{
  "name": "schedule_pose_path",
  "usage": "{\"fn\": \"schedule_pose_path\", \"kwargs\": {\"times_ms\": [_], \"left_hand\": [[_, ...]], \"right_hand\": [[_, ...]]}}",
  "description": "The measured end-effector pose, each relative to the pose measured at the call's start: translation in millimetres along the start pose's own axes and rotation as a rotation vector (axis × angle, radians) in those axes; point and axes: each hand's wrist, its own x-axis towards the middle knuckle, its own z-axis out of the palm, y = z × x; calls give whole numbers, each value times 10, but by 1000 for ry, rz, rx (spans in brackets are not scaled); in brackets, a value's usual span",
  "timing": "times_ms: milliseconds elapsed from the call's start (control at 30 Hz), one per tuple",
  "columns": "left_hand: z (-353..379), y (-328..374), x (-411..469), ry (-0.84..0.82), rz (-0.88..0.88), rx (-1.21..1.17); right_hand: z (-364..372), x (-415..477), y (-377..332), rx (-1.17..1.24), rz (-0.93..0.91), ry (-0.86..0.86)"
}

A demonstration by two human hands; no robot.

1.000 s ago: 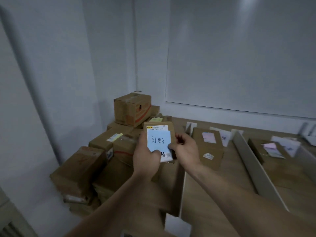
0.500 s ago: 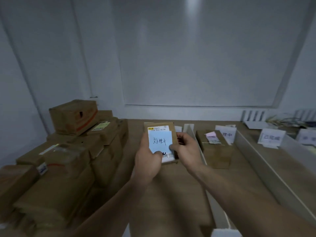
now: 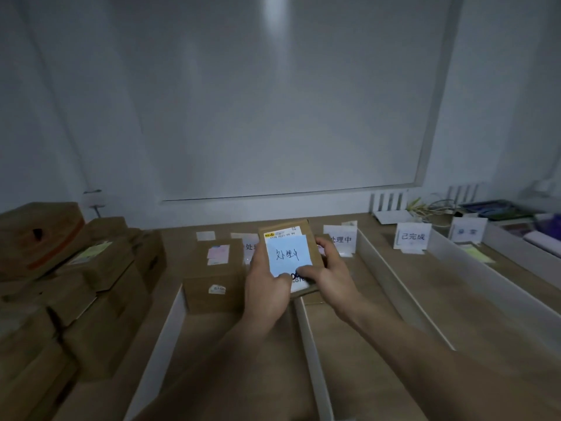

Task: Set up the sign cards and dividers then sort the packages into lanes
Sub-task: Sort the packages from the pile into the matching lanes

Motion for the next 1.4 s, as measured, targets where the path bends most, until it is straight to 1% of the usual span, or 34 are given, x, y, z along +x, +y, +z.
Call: {"fn": "schedule_pose_path", "kwargs": {"times_ms": [233,367,633,833,933,1033,1133,1267,1400], "left_hand": [[558,-187,471,-110,-40,-99],[789,-207,737,-174,-18,-114],[1213,-326,995,-331,-25,-137],[1590,-365,1193,-365,-60,-164],[1840,-439,1303,-381,-49,-157],[2169,-563,1450,-364,-31,-91],[2530,-653,1607,-385,-27,-2],[2985,-751,1821,-401,-39,210],[3341,-855,2022,-427,32,412]], "right_hand": [[-337,427,196,-47,26,81],[-479,724,296,-67,38,142],[-748,989,569,-44,142,281],[-1038,1282,778,-75,168,326],[-1207,1443,917,-73,164,354],[-1415,1659,1105,-51,162,350],[-1662,1934,1320,-30,158,352],[-1959,2342,1627,11,201,329],[-2198,2728,1934,29,251,315]]}}
